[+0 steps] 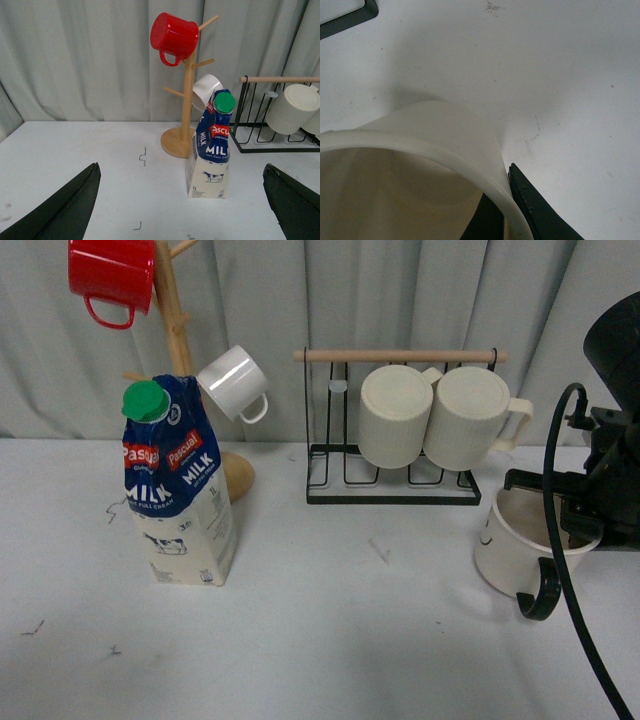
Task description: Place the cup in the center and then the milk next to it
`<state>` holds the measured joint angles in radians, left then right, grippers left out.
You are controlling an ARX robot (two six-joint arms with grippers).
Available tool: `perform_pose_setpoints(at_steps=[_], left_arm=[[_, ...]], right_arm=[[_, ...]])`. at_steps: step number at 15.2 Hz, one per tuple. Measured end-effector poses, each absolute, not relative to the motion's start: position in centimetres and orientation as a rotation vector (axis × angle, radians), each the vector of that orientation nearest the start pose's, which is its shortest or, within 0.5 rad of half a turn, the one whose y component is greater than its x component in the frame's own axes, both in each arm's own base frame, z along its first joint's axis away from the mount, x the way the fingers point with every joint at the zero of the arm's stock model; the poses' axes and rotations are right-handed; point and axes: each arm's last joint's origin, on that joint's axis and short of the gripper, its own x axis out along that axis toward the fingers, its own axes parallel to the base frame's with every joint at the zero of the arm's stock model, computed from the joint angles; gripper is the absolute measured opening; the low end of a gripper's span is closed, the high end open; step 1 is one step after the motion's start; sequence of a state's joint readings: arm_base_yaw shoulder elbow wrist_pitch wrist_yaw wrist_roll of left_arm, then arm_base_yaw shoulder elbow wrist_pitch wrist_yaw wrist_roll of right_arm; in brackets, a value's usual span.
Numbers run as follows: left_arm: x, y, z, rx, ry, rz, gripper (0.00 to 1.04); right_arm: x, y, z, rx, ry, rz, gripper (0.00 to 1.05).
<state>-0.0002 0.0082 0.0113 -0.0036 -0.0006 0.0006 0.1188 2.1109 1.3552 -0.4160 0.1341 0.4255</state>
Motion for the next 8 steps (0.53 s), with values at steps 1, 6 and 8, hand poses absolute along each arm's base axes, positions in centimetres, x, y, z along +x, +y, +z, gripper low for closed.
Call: perform_pose_setpoints(at_steps=[1,6,8], left_arm=[[9.8,0.0,16.6,0.001,0.001,0.000,0.98],[9.8,0.0,16.6,0.001,0.001,0.000,0.98],[9.8,0.0,16.6,0.001,0.001,0.000,0.98]], right_arm=[[39.8,4.9,12.8,0.226,1.123,-0.240,0.03],[37.7,11.6,16.3,0.174,1.068,-0.034,0.03],[37.8,13.7,16.6,0.152,1.058,0.014,0.03]])
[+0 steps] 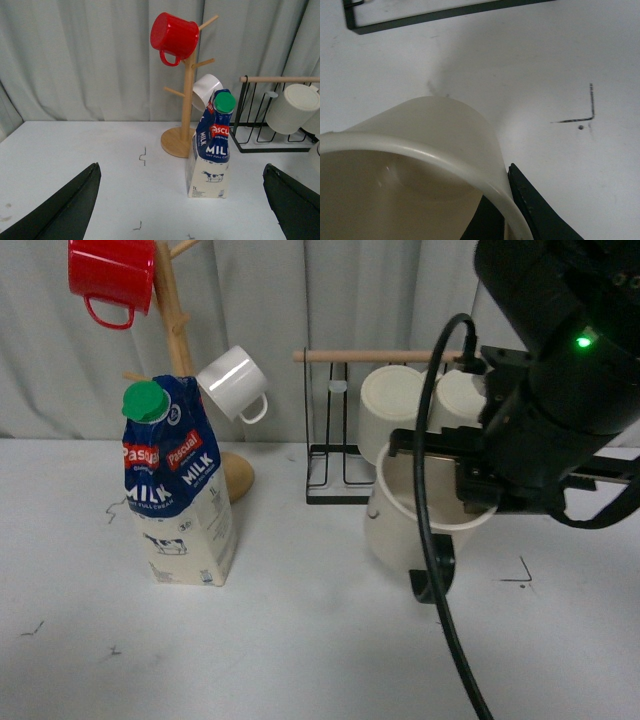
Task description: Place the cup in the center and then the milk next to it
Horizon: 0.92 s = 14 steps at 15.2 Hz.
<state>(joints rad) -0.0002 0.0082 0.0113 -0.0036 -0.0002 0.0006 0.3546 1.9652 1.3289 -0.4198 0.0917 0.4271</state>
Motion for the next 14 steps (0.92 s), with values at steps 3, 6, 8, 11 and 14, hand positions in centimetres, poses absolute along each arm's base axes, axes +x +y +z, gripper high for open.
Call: perform_pose_setpoints(at_steps=[3,6,8,11,14], left_arm=[[9.8,0.0,16.6,0.001,0.001,0.000,0.98],[9.8,0.0,16.6,0.001,0.001,0.000,0.98],[9.8,0.0,16.6,0.001,0.001,0.000,0.98],[9.8,0.0,16.6,0.001,0.001,0.000,0.98],[9.8,0.0,16.6,0.001,0.001,0.000,0.98]], right_arm=[[38.3,15.3,15.5,0.145,1.087,0.027,0.03],[38.7,15.4,14.2,0.139,1.115,0.000,0.03],[38.9,15.4,13.5,0.137,1.132,-0.012,0.03],[39.2,15.2,12.6,0.140,1.151,-0.034,0.03],[39.5,14.7,11.6,0.136,1.165,-0.065,0.11]])
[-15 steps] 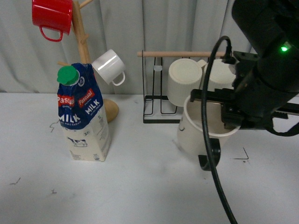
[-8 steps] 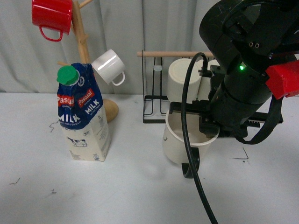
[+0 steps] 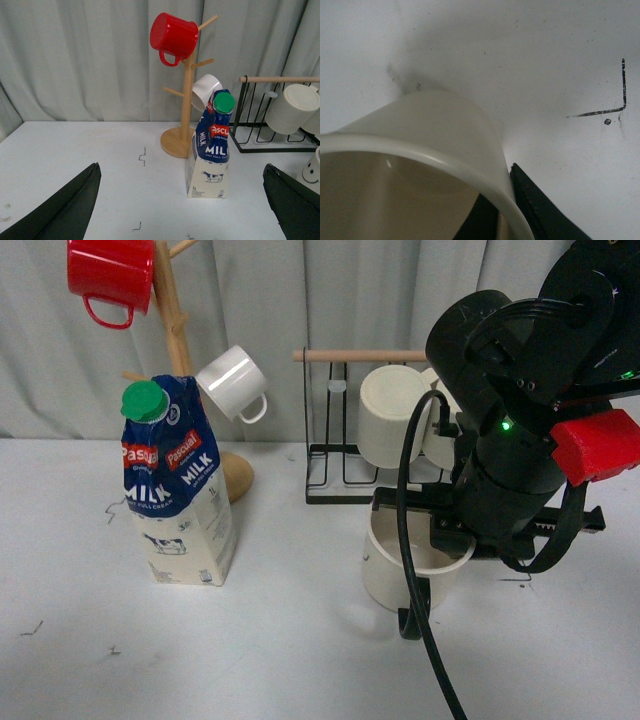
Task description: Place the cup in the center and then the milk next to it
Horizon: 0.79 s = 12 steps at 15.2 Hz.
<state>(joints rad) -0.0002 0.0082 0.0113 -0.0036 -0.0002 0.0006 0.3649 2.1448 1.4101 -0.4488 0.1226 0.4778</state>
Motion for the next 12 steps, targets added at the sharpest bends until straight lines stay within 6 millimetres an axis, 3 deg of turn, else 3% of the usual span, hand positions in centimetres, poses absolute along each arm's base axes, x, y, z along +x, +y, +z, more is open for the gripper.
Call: perform_pose_setpoints(at_steps=[4,6,9,10,11,12], left_arm=[[9.8,0.0,16.6,0.001,0.001,0.000,0.98],[9.8,0.0,16.6,0.001,0.001,0.000,0.98],[9.8,0.0,16.6,0.001,0.001,0.000,0.98],[9.8,0.0,16.6,0.001,-0.001,0.000,0.98],[9.8,0.0,16.6,0.001,0.000,0.000,0.98],[9.8,0.0,16.6,0.001,0.002,0.003,0.98]], right_arm=[[39.6,14.2,12.3,0.161,1.114,-0.053,0.69],[37.3,13.2,15.8,0.143,0.969,-0.027,0.96],[32.4,11.3,25.6,0.205,0.475,0.061,0.98],[32.2,10.8,26.9,0.196,0.197,0.037,0.89],[30.8,9.4,24.8,0.122,0.098,0.018,0.77],[28.9,7.7,21.0,0.043,0.121,-0.002,0.63]])
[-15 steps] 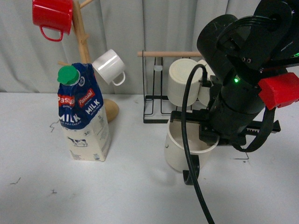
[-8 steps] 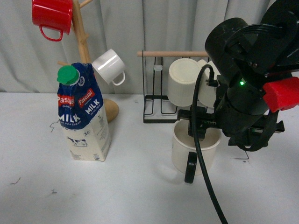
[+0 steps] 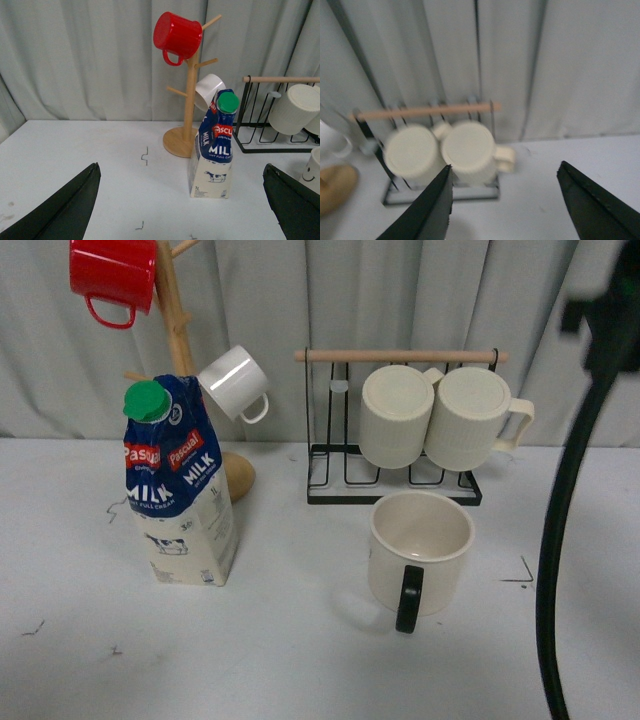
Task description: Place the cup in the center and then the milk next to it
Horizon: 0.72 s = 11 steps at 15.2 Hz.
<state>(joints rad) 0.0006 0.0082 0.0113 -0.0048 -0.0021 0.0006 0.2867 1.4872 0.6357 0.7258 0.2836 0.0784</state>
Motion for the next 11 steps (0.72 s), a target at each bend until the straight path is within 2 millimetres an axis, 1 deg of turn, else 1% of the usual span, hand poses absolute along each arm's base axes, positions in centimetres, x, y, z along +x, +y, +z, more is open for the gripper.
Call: perform_pose_setpoints(at_steps=[1,2,3,4,5,6,7,9,10,11], left_arm=[[9.8,0.0,16.6,0.001,0.001,0.002,0.98],[9.8,0.0,16.6,0.001,0.001,0.000,0.98],[9.8,0.0,16.6,0.001,0.001,0.001,0.98],[9.8,0.0,16.6,0.001,0.001,0.001,0.98],[9.8,0.0,16.6,0.001,0.001,0.001,0.98],[9.8,0.0,16.6,0.001,0.001,0.001,0.98],[9.8,0.0,16.6,0.001,0.001,0.001,0.98],[9.8,0.0,16.6,0.001,0.001,0.001,0.98],[9.8,0.0,16.6,0.001,0.001,0.001,0.98],[9.8,0.0,16.6,0.001,0.001,0.001,0.98]], right_arm=[[27.1,6.1,19.8,0.019,0.086,-0.011,0.49],[25.7,5.2,21.1,0.027,-0.006,-0.011,0.36],[24.4,4.5,21.9,0.035,-0.061,-0.007,0.25],[23.2,3.8,21.0,0.026,-0.047,-0.004,0.13],[22.2,3.3,19.3,0.004,0.016,0.002,0.01],[21.6,3.0,18.7,0.001,0.038,0.000,0.02],[21.3,2.8,18.5,0.000,0.043,-0.002,0.02],[19.5,2.0,18.9,0.008,-0.010,-0.006,0.02],[18.8,1.7,18.6,0.007,-0.009,-0.003,0.02],[17.4,1.2,17.6,0.004,0.022,-0.004,0.02]])
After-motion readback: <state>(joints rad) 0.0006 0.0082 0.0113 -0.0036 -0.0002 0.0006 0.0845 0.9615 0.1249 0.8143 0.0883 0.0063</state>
